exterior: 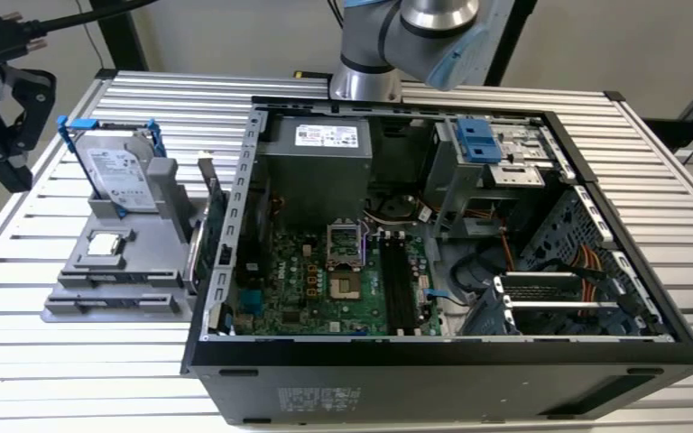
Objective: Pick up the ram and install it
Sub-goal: 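Pick up the ram and move it above insertion slot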
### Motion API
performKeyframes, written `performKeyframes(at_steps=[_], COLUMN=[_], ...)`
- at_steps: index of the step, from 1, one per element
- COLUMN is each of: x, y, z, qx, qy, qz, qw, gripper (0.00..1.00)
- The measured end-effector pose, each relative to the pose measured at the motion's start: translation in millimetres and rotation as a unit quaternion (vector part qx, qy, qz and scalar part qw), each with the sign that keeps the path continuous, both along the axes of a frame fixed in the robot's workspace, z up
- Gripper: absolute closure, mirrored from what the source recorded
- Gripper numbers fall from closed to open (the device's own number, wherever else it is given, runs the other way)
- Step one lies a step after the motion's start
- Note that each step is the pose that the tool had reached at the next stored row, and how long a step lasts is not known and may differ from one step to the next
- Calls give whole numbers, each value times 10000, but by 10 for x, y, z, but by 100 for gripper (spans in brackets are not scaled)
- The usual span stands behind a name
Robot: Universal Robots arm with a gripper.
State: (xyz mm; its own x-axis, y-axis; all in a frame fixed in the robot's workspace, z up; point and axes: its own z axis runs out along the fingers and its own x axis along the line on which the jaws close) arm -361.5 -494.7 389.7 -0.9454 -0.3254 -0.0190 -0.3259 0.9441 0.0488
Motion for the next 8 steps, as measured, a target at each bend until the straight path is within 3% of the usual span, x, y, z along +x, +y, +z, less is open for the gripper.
performKeyframes(at_steps=[8], x=[0], y=[0], z=[0], qx=[0], qy=[0], qz=[223], qw=[9998], gripper=[100])
